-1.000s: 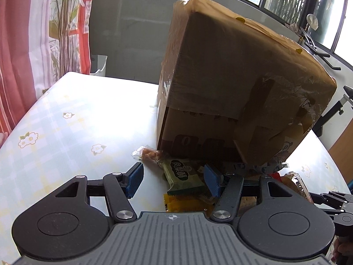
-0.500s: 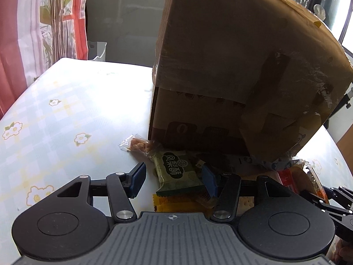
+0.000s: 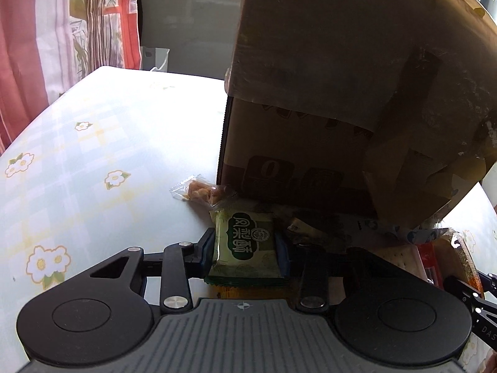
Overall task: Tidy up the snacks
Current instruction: 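Lift the green packet and orange snack bar and carry both over the box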
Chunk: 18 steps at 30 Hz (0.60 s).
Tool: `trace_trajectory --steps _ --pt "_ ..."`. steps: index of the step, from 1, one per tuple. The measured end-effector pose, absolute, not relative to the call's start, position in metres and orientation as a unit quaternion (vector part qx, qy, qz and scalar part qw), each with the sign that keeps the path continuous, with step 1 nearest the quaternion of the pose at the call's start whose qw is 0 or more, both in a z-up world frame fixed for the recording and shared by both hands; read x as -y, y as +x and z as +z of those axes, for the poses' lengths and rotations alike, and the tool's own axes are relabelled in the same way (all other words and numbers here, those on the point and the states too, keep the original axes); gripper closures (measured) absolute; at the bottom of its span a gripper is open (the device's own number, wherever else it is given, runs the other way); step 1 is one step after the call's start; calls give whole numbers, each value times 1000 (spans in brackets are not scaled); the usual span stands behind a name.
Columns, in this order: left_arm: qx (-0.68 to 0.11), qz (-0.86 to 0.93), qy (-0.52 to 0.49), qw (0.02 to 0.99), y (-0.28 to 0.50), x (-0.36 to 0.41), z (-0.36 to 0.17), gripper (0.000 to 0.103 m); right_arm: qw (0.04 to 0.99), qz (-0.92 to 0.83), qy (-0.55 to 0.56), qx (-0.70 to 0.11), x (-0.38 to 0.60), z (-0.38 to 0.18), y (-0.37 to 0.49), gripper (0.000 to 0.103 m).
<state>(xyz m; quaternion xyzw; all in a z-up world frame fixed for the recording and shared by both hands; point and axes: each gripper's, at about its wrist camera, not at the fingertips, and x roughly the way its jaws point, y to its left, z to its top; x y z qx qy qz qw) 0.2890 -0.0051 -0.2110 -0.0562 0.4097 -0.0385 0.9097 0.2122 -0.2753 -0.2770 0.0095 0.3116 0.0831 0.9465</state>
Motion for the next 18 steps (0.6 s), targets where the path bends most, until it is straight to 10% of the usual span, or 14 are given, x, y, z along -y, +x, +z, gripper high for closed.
trace_trajectory --steps 18 --pt "-366 -24 -77 927 218 -11 -186 62 946 85 13 -313 275 -277 213 62"
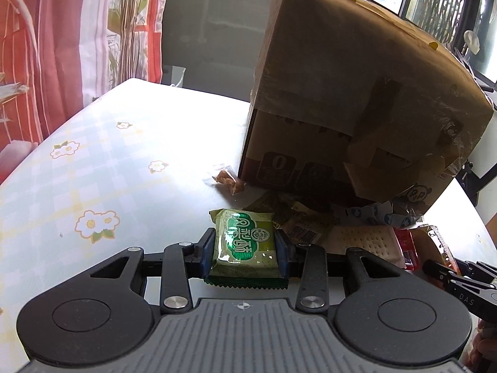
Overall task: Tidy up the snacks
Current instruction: 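Lift the green packet and orange snack bar and carry both over the box, then open both tools to drop the green packet and snack bar into the box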
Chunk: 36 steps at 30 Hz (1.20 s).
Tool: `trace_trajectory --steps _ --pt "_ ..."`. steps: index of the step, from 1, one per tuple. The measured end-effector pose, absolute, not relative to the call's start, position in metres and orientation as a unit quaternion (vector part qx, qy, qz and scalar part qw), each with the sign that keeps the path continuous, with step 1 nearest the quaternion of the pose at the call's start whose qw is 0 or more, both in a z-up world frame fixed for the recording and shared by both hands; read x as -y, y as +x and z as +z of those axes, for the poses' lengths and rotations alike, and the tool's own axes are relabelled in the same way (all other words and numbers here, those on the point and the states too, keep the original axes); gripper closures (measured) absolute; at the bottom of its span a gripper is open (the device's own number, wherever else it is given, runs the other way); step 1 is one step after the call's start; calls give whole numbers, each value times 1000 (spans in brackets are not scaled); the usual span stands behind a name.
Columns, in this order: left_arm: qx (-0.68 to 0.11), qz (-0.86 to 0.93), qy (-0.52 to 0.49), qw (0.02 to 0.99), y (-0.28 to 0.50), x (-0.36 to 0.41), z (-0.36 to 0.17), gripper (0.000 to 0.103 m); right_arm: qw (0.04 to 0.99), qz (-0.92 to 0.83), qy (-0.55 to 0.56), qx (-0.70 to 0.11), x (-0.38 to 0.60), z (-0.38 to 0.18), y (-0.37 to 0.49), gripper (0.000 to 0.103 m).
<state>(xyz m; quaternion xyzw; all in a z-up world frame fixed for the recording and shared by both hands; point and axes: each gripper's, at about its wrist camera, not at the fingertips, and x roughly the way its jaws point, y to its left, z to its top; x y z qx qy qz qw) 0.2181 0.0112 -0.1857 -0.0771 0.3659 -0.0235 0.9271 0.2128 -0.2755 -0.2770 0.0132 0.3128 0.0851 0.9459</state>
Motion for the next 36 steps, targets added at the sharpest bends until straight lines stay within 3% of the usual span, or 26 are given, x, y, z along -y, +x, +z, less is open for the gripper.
trace_trajectory --steps 11,27,36 --pt "-330 -43 -61 941 213 -16 -148 62 946 116 52 -297 301 -247 199 64" --pt "-187 -117 -28 975 274 11 -14 62 979 166 14 -116 306 -66 241 64" --pt "-214 -106 -20 971 358 54 -19 62 975 108 -14 -194 284 -84 357 64"
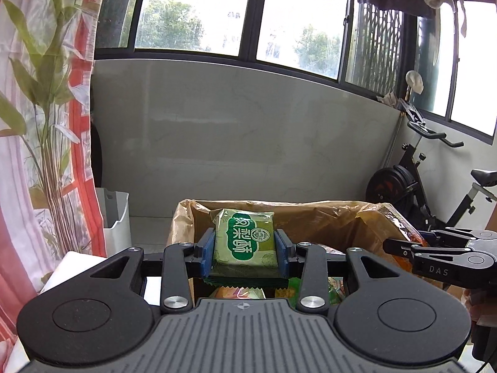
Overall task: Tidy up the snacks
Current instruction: 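Open both tools to drop the green packet and snack bar into the box, then grasp the yellow packet with the left tool while the right tool grasps the clear bag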
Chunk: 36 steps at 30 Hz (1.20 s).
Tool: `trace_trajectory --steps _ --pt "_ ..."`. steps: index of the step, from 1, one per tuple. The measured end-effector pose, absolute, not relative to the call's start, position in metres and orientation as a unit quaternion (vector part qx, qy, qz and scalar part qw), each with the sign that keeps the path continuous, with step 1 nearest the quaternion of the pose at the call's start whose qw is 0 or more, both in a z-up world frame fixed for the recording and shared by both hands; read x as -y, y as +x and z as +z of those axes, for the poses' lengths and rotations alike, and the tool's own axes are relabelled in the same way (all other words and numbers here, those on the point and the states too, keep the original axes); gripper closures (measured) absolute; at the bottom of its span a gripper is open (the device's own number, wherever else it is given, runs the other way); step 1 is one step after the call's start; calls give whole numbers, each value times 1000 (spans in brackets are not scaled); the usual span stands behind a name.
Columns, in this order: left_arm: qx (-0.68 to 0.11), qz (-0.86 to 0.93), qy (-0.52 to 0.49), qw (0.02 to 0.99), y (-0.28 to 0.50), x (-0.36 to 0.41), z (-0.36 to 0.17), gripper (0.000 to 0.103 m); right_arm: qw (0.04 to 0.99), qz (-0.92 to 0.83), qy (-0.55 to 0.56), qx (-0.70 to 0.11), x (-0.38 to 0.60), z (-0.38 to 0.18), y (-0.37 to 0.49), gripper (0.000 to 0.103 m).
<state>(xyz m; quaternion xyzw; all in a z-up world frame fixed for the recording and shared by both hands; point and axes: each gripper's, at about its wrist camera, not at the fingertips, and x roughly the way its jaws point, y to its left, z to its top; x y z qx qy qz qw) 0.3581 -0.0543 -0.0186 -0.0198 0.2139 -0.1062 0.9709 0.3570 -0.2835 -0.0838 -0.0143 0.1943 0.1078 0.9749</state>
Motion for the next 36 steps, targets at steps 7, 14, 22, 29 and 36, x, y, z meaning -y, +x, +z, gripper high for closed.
trace_trajectory --steps 7,14,22,29,36 --pt "-249 -95 -18 964 396 66 -40 49 972 95 -2 -214 280 -97 377 47" --pt "-228 -119 -27 966 367 40 -34 42 975 119 41 -182 298 -86 345 46" --pt "-217 -139 -26 966 309 -7 -25 42 979 139 68 -133 304 -86 282 46" --pt "-238 -131 -53 961 277 -48 -57 43 980 135 77 -123 294 -115 235 46" --pt "-320 -93 -80 939 296 -62 -129 55 967 128 91 -200 280 -170 226 46"
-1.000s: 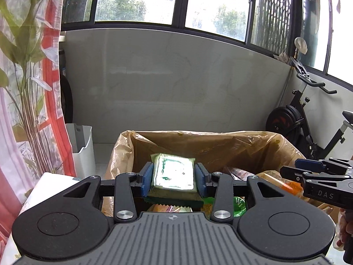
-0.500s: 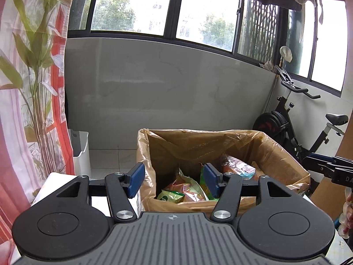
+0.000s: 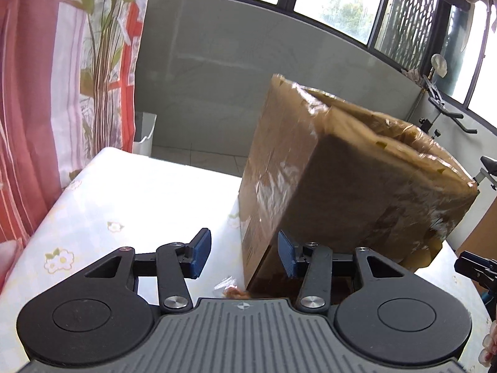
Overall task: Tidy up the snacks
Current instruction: 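Grasp the yellow packet with the left tool while the right tool grasps the clear bag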
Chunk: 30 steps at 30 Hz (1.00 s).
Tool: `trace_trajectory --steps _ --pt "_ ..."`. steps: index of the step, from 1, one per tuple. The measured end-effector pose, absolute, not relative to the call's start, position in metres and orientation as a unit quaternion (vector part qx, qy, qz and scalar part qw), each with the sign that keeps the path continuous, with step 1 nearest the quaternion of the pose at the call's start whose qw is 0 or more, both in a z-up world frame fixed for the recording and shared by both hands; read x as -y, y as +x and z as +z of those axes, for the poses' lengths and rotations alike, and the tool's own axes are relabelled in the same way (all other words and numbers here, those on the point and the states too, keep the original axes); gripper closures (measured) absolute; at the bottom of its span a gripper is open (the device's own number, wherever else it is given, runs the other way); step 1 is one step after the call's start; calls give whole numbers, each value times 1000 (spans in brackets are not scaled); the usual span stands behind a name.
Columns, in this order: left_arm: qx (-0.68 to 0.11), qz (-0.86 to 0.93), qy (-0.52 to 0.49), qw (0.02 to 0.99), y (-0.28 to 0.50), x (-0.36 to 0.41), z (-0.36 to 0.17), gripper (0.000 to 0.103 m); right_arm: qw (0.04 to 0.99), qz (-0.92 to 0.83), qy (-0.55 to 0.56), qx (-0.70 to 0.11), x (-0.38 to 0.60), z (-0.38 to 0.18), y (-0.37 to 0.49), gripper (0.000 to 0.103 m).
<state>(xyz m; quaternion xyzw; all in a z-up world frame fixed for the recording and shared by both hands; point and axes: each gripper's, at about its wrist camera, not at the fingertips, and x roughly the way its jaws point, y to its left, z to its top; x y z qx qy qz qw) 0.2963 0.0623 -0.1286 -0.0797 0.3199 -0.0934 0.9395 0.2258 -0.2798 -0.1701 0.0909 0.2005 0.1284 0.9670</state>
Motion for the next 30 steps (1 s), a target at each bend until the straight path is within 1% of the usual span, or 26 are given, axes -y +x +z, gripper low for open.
trace_trajectory --steps 4,9,16,21,22,23,25,30 --pt "-361 -88 -84 925 310 -54 -164 57 958 128 95 -238 278 -194 227 46" --pt "-385 -69 -66 918 328 -43 -194 56 950 123 95 -270 279 -216 231 46" --pt "-402 -66 -57 911 334 -44 -209 56 941 131 97 -298 279 -231 238 46" --pt "-403 -61 -71 911 329 -45 -212 57 937 133 101 -307 274 -236 242 46" --pt "-401 -65 -68 911 328 -44 -213 61 937 135 100 -308 273 -236 242 46" --pt "-402 -71 -65 911 327 -44 -213 75 936 137 99 -309 272 -236 242 46" --pt "-402 -74 -54 911 325 -39 -213 78 934 140 98 -313 271 -238 243 46" --pt "-410 -93 -41 906 315 -37 -211 78 933 141 98 -317 270 -240 244 46"
